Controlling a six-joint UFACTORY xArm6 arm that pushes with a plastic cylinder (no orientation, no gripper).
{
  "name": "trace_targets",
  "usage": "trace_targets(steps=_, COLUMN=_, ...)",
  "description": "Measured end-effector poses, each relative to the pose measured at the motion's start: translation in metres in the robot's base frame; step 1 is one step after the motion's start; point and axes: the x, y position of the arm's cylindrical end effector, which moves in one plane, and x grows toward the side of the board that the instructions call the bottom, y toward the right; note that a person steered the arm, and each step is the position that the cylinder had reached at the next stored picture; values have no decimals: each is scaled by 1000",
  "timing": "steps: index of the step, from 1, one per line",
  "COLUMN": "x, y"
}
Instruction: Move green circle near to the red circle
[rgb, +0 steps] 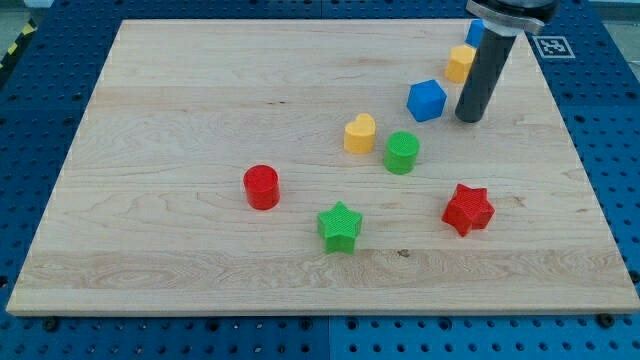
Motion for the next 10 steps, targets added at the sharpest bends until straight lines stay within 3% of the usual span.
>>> trace_targets(steps=4, x=-3, y=-17)
trace_targets(steps=5, x=17, y=-14)
trace_targets(steps=6, x=66, y=-11)
trace_targets(steps=10, x=74, y=-42)
